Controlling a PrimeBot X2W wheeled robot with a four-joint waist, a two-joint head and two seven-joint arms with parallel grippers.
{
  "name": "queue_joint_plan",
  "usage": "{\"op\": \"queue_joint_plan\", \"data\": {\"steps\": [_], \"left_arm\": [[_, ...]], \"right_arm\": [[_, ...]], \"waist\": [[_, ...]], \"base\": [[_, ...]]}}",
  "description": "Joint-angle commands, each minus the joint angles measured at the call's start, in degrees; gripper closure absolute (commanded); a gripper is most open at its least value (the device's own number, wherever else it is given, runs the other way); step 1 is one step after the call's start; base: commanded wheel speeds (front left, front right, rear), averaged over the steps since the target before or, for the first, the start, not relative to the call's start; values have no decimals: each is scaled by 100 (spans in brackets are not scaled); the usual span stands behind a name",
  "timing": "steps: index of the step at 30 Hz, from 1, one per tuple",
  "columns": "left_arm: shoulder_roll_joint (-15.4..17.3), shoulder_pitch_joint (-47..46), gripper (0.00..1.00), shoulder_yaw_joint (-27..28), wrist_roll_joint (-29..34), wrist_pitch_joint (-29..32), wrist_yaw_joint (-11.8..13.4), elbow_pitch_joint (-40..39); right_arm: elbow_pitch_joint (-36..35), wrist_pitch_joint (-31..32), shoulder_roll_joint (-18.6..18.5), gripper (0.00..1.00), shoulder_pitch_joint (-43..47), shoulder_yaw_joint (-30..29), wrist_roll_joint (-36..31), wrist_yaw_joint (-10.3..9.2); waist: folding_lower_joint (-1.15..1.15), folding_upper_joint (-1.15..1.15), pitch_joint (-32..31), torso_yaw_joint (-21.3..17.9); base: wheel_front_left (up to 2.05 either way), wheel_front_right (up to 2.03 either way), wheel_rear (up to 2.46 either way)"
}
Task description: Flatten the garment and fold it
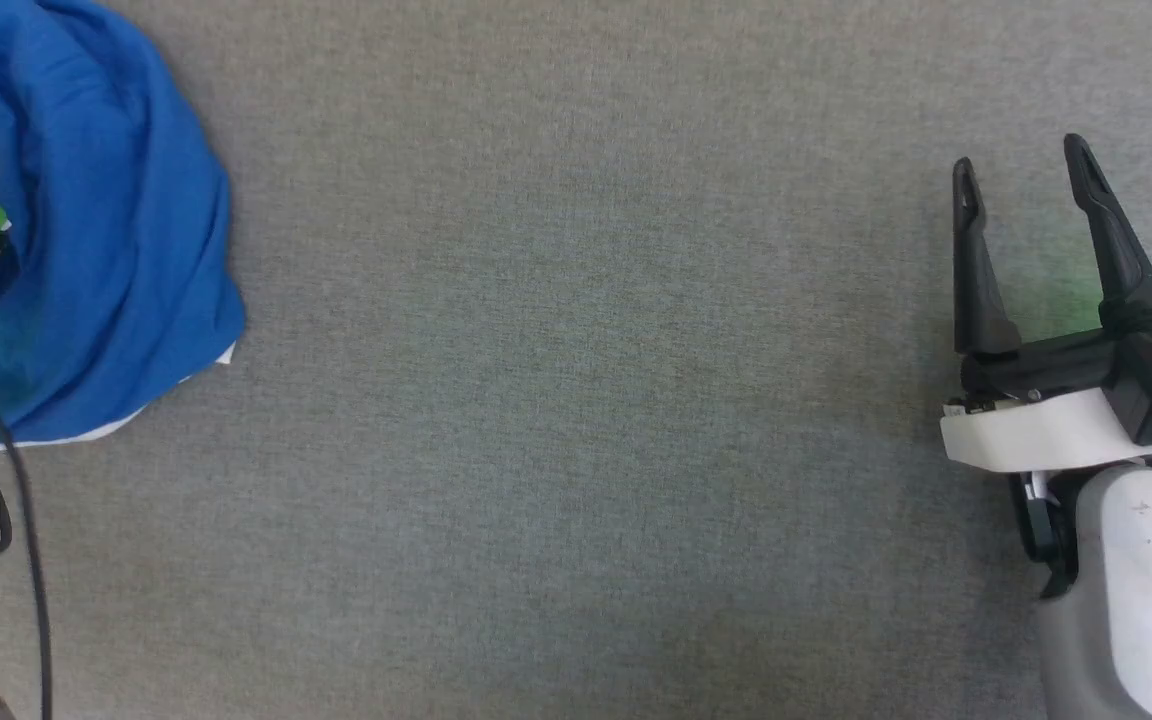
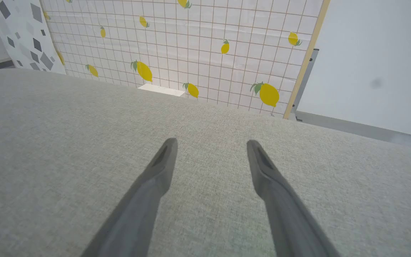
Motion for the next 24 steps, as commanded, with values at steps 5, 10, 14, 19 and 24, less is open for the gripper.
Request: {"op": "queue_joint_plan", "data": {"steps": [5,10,14,19,24], "left_arm": [[139,23,100,32,604,-1881,-144,-294],[245,-292,100,-128,969,-3422,-497,-218],[212,-560,100,-377,1186,-4248,-725,-195],[-96,-940,100,-958,1322,-4858,-1142,-218],[-576,-1133,100,-1472,1224,-4811,-1454,-232]], "right_arm": [[119,-28,-7,0,117,-21,124,34],[252,-28,-7,0,379,-82,256,34],[363,-28,-7,0,622,-101,357,34],[456,-28,-7,0,1071,-208,532,34],[472,-28,-7,0,1287,-261,531,34]], "waist": [[0,0,-704,63],[0,0,-1374,61],[0,0,-1915,-17],[0,0,-2696,-339],[0,0,-3000,-657]], "base": [[0,0,0],[0,0,0],[0,0,0],[0,0,0],[0,0,0]]}}
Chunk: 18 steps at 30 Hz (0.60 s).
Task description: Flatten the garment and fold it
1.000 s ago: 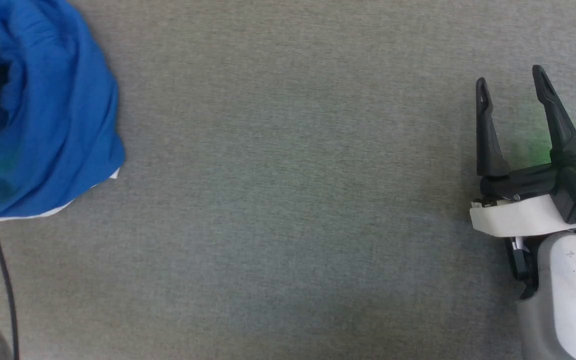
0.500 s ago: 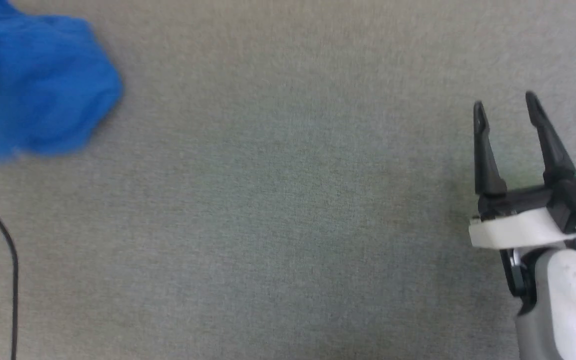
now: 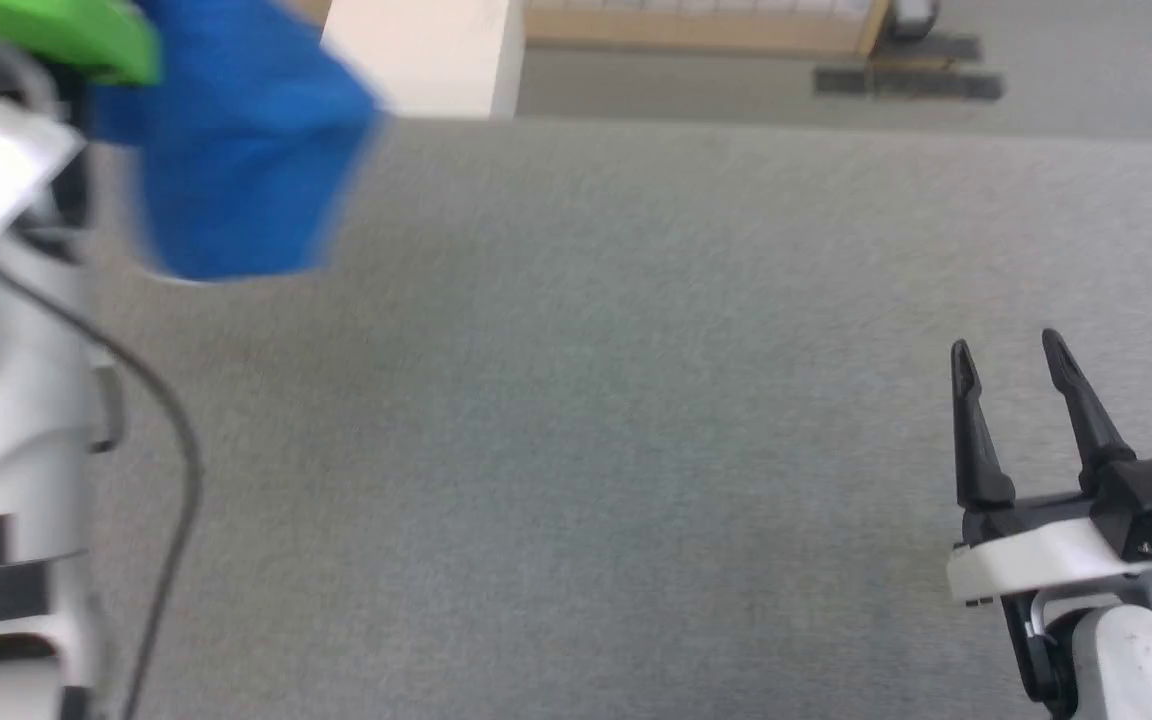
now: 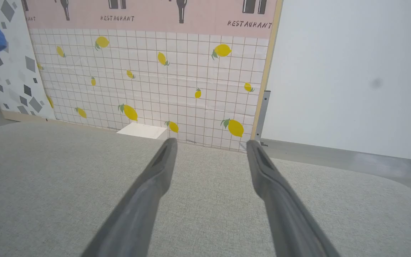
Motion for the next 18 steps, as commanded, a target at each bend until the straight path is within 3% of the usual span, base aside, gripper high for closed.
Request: {"op": "queue_joint_plan", "data": {"steps": [1,11,18], "left_arm": [[-196,-121,100,-130,-62,46,-86,3],[-1218,213,100,-791,-638,320,-309,130],[-1600,866,100,-1519,-763,661,-327,642]], "right_arm": [[10,-29,-5,0,94,2,42,34],[9,-29,-5,0,269,101,71,34],[-15,-29,-5,0,276,54,109,34]], "waist": [[1,0,-532,-522],[1,0,-725,-1328],[1,0,-586,-1676]], "base": [[0,0,0],[0,0,0],[0,0,0]]}}
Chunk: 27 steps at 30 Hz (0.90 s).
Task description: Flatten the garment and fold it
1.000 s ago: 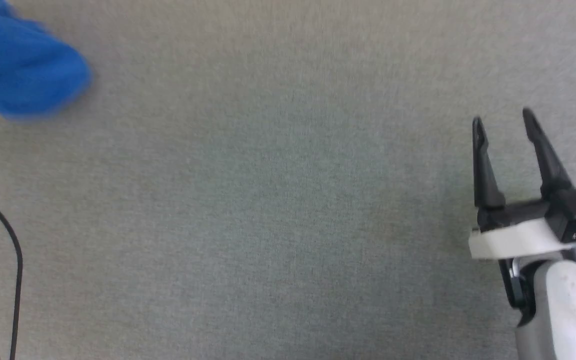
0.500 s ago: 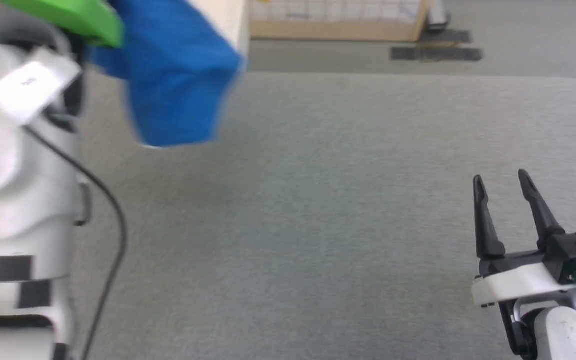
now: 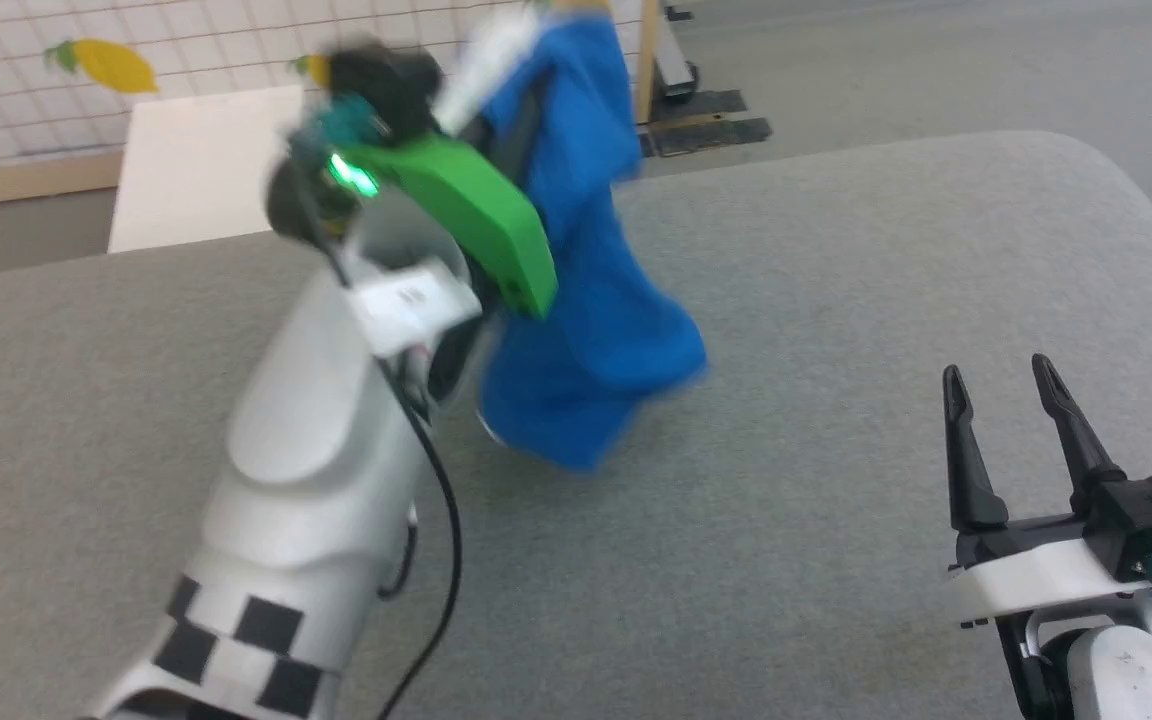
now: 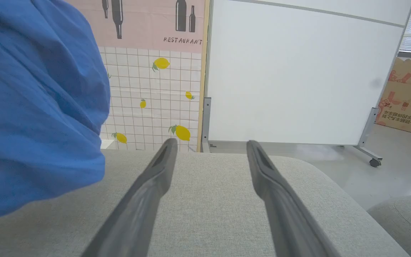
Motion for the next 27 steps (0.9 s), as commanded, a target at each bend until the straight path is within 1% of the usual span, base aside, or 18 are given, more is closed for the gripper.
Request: {"op": "queue_joint_plan", "data": {"steps": [1,6,11,15,17,18,19,20,23,24,25,27], "left_arm": [[-22,217,100,-125,22,101,35,173],[-107,689,100,-604,-153,714,135,938],[-131,979,100,-1172,-181,1693,254,1845],[-137,1063,100,-1472,-287,2397,214,2268],[-138,1062,100,-1517,-419,2551,220,2292],[-138,1025,59,-1532,-442,2492,245,2247],[-138,985,14,-1535,-434,2377,276,2196],[-138,946,0,-1526,-444,2229,313,2134],[-139,833,0,-1485,-413,1763,387,1962],[-139,796,0,-1438,-401,1525,436,1882],[-139,766,0,-1312,-422,1055,500,1710],[-131,763,0,-1209,-435,643,529,1544]], "right_arm": [[-20,-29,-1,0,59,3,72,35],[-15,-29,-1,0,25,62,124,35],[-18,-29,-1,0,-41,49,157,35],[-18,-29,-1,0,-74,35,197,35],[20,-29,-1,0,-111,41,214,35],[32,-29,-1,0,-127,40,220,35],[39,-29,-1,0,-139,45,219,35],[50,-29,-1,0,-147,44,219,35],[65,-29,-1,0,-159,55,201,35],[66,-29,-1,0,-157,44,194,35],[57,-29,-1,0,-141,25,177,35],[43,-29,-1,0,-107,6,160,35]], "waist": [[1,-1,62,-274],[1,-1,197,-405],[1,-1,312,-451],[1,-1,370,-405],[1,-1,384,-353],[1,-1,393,-310],[1,-1,397,-279],[1,-1,390,-229],[1,-1,363,-117],[1,-1,339,-67],[1,-1,293,19],[1,-1,242,115]], "base": [[0,0,0],[0,0,0],[0,0,0],[0,0,0],[0,0,0],[0,0,0],[0,0,0],[0,0,0],[0,0,0],[0,0,0],[0,0,0],[0,0,0]]}}
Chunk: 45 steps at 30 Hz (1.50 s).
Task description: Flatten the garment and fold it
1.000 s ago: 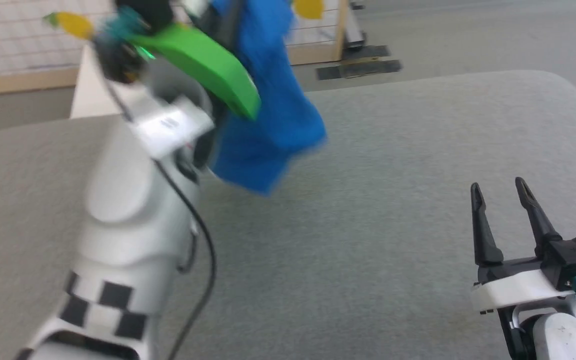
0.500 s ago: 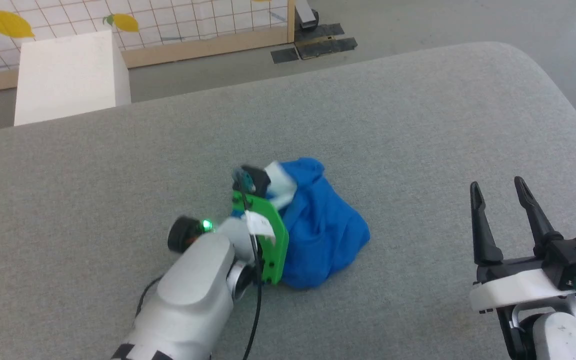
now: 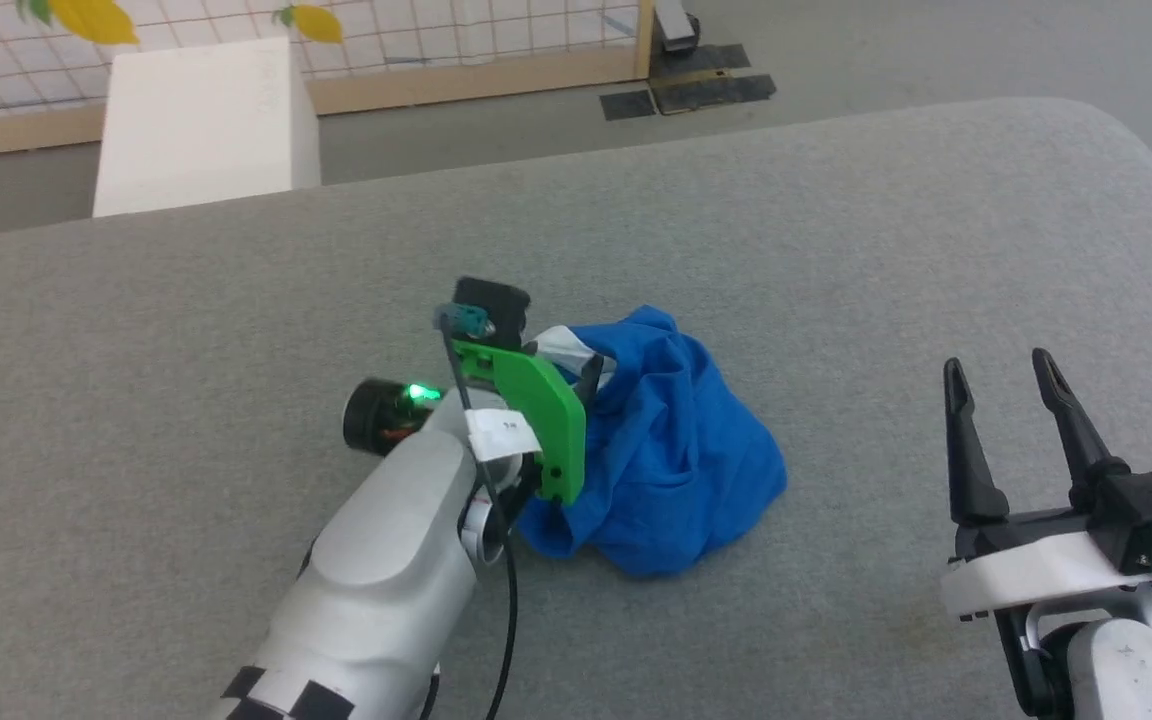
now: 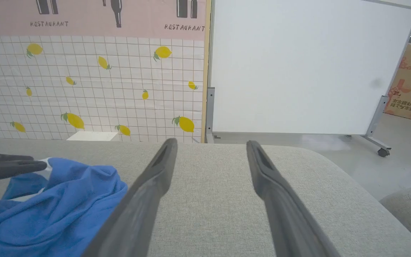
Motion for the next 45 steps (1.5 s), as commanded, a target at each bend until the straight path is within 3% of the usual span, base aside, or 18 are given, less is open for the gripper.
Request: {"op": "queue_joint_plan", "data": {"steps": [1,10,14,21,29,37,45], "left_arm": [[33,-78,0,57,-11,-221,54,-91],[478,350,0,545,102,-2011,269,-1002],[736,869,0,856,134,-2503,324,-1425],[773,2134,0,1838,522,-2575,352,-2667],[424,3287,0,2653,1115,-2577,-132,-3236],[155,3648,0,3021,1474,-2578,-412,-3340],[45,3663,0,3101,1635,-2578,-531,-3290]], "right_arm": [[-20,-29,-1,0,-14,-11,-26,34],[-83,-29,-1,0,124,-84,-98,34],[-121,-29,-1,0,193,-97,-123,34],[-154,-29,-1,0,333,-231,-185,34],[-128,-29,-1,0,422,-257,-211,34],[-89,-29,-1,0,450,-189,-162,34],[-59,-29,-1,0,478,-170,-153,34]], "waist": [[0,0,-101,169],[0,0,-287,625],[0,0,-372,762],[0,0,-495,986],[0,0,-603,1108],[0,0,-636,1113],[0,0,-647,1101]], "base": [[0,0,0],[0,0,0],[0,0,0],[0,0,0],[0,0,0],[0,0,0],[0,0,0]]}}
